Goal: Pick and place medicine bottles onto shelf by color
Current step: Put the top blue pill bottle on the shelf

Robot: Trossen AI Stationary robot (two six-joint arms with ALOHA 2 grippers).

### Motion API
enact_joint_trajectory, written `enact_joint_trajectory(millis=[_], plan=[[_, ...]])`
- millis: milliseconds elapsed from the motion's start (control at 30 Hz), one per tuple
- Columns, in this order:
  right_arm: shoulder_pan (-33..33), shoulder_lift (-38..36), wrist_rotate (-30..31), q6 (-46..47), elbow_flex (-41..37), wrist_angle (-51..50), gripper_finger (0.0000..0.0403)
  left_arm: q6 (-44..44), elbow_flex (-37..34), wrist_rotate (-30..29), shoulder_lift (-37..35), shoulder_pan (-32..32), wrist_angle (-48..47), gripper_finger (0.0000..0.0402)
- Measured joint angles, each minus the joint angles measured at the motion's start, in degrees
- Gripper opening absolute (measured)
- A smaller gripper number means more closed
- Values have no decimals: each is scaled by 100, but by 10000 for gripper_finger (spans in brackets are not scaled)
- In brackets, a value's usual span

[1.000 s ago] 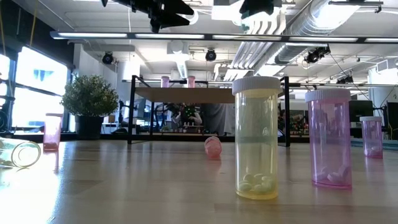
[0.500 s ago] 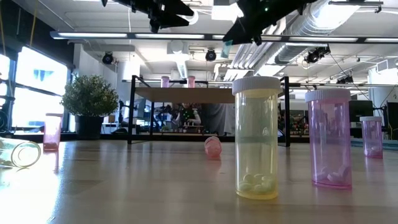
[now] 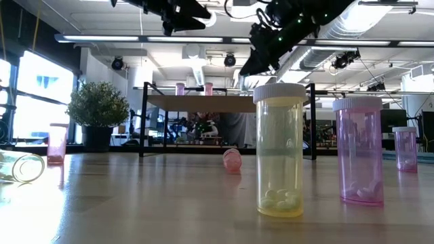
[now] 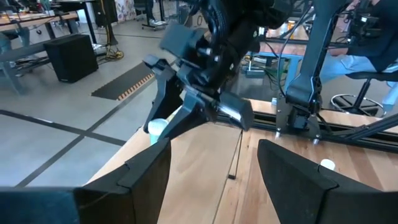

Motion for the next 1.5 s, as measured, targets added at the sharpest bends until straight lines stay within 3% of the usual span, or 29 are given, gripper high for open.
enact_joint_trajectory(millis=[400, 867, 1500], plan=[[-8, 375, 284, -596, 1, 34, 110, 0, 0, 0, 0, 0, 0, 230], [-44, 467, 302, -566, 8, 67, 111, -2, 0, 1, 0, 0, -27, 230], [-44, 478, 481, -353, 26, -4, 158, -5, 0, 1, 0, 0, -198, 230]])
